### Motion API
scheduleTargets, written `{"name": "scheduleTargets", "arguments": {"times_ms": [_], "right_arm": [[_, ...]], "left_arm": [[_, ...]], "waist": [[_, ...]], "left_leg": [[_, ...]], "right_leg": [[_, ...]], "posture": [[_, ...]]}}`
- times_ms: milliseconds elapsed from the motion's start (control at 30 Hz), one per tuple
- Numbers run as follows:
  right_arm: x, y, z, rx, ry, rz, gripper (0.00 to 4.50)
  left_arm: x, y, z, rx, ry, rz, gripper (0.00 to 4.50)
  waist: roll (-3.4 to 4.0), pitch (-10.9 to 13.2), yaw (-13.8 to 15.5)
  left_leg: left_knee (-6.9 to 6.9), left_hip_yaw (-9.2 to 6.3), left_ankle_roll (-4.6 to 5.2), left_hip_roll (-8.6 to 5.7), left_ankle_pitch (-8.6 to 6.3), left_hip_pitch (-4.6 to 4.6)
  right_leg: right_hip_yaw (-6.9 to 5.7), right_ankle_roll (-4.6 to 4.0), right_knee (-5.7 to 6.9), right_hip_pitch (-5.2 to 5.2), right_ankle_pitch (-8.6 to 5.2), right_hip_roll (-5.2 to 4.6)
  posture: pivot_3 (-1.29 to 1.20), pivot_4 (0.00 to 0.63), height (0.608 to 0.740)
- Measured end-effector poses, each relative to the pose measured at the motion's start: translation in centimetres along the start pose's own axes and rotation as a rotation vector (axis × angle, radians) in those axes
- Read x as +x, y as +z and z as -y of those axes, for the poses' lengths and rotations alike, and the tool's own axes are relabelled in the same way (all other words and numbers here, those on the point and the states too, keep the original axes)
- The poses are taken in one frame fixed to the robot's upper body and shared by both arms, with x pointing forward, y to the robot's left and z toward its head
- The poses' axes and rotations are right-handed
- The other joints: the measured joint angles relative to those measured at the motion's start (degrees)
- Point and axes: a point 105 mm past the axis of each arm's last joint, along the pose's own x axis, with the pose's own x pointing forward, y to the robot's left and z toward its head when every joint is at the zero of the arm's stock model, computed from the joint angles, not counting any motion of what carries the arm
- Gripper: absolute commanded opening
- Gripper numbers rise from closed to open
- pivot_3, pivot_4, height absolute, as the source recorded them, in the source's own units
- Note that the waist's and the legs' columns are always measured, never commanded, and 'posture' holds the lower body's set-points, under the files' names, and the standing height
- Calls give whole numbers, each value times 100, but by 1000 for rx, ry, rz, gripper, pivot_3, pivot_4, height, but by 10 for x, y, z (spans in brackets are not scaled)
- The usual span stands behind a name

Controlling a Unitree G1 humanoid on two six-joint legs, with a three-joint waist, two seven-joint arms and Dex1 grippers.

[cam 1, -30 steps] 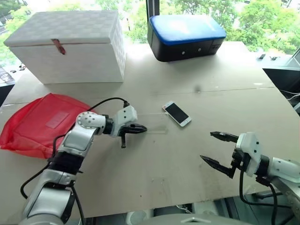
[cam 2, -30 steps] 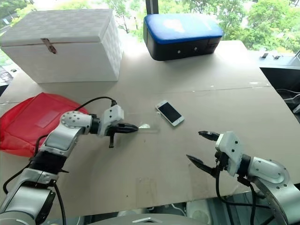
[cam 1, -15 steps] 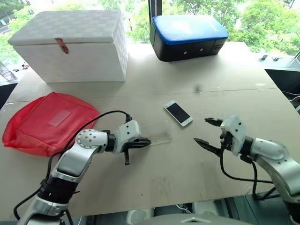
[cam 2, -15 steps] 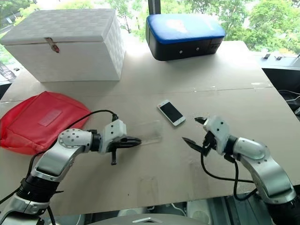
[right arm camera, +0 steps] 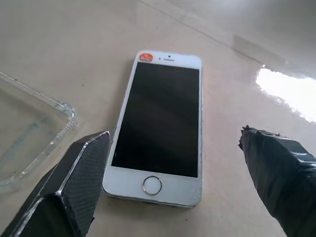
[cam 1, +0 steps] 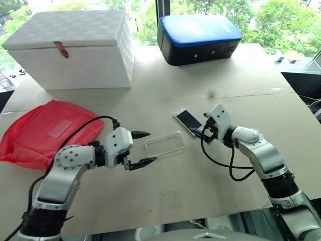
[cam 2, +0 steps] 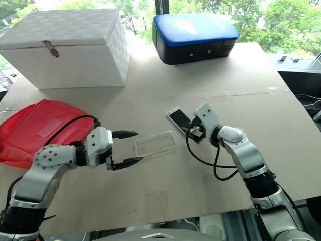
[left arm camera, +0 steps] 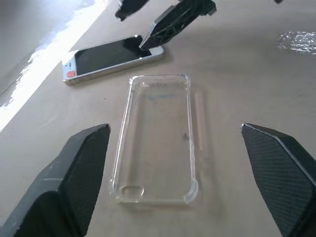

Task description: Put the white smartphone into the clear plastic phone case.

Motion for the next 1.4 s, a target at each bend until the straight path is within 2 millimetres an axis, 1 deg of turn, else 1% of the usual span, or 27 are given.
{"name": "scheduleTargets", "arguments": {"times_ms": [67,100,167,267,367,433,467,633,767,867,967,1033,1067,1100,1133,1167,1233,1300,1400], "right_arm": [[6,-4,-3,27,-4,-23,4500],[10,-1,-4,41,-6,-31,4500],[15,1,-8,72,-2,-42,4500],[16,0,-12,83,15,-60,4500],[14,-4,-10,43,19,-80,3856],[14,-8,-8,18,29,-88,3039],[14,-9,-9,5,40,-88,2906],[10,-12,-7,-5,57,-88,2907],[3,-11,-8,17,58,-60,2907],[-3,-9,-13,37,87,-35,2907],[-8,6,-21,30,138,29,2906],[-13,23,-25,-10,185,83,2906],[-15,35,-26,-41,210,121,2893],[-17,41,-27,-64,225,138,2647],[-20,51,-29,-114,255,167,2234],[-22,56,-32,-173,295,170,1861],[-23,57,-38,-255,361,157,971],[-23,48,-43,-361,449,104,31],[-18,38,-39,-449,500,47,31]], "left_arm": [[-3,2,3,1,-2,16,4448],[-6,6,5,-13,18,45,4448],[-6,13,9,-45,56,104,4448],[-5,8,18,-103,96,119,4448],[-5,8,16,-124,146,131,4500],[-4,10,15,-125,175,141,4500],[-4,9,15,-131,180,135,4500],[-6,2,18,-181,192,121,4500],[-7,-3,21,-207,207,106,4500],[-8,-5,20,-213,223,102,4500],[-9,-7,19,-224,234,98,4500],[-11,-12,16,-239,248,90,4500],[-13,-17,15,-252,257,82,4500],[-13,-18,15,-255,259,80,4500],[-14,-20,15,-259,262,79,4500],[-14,-21,16,-262,264,78,4500],[-16,-25,17,-272,270,70,4500],[-18,-29,19,-273,278,62,4500],[-21,-36,21,-283,295,48,4500]], "waist": [[-1,-1,-9],[0,-2,-27],[0,-5,-55],[3,-8,-71],[7,-14,-57],[1,-32,-59],[1,-43,-59],[1,-50,-43],[1,-50,-32],[1,-48,-42],[26,-31,-50],[30,-28,-53],[30,-28,-53],[30,-29,-51],[30,-29,-50],[31,-28,-46],[29,-29,-36],[30,-27,-43],[30,-25,-51]], "left_leg": [[-1,-5,0,1,0,1],[-1,-4,-1,2,0,5],[-1,-4,-1,4,0,13],[-2,-5,-1,6,-1,25],[-4,-7,0,6,-2,25],[-4,-4,0,4,-1,24],[-4,-3,0,4,-1,24],[-6,-8,0,5,-2,22],[-6,-10,5,4,-6,17],[-6,-10,12,5,-10,11],[-7,-7,19,5,-13,9],[-10,-8,19,5,-14,9],[-12,-8,20,5,-14,9],[-12,-9,20,5,-14,9],[-12,-8,20,5,-14,9],[-12,-7,21,4,-15,8],[-11,-7,22,2,-15,6],[-11,-2,25,2,-17,7],[-11,-2,25,3,-17,8]], "right_leg": [[-5,0,1,1,0,1],[-4,0,1,2,0,1],[-3,1,2,8,1,0],[-4,0,8,9,0,2],[-4,-2,7,9,-1,4],[-2,-2,6,9,0,4],[-1,-2,6,9,0,4],[-5,-3,6,8,-1,4],[-7,-4,3,7,-2,1],[-5,-3,0,2,-1,0],[-4,-3,0,0,-1,0],[-5,-3,0,-4,-1,2],[-5,-3,-1,-4,-1,3],[-7,-3,-1,-5,-1,4],[-7,-3,-4,-6,-1,3],[-6,-3,-6,-5,-1,2],[-8,-3,-10,-4,-1,0],[-6,-3,-12,-5,-2,-2],[-7,-6,-10,-6,-3,-2]], "posture": [[0,150,734],[0,150,734],[0,150,734],[0,150,734],[0,150,734],[0,150,734],[0,150,734],[0,150,734],[0,150,734],[0,150,734],[0,150,734],[0,150,734],[0,150,734],[0,150,734],[0,150,734],[0,150,734],[0,150,734],[0,150,734],[0,150,734]]}}
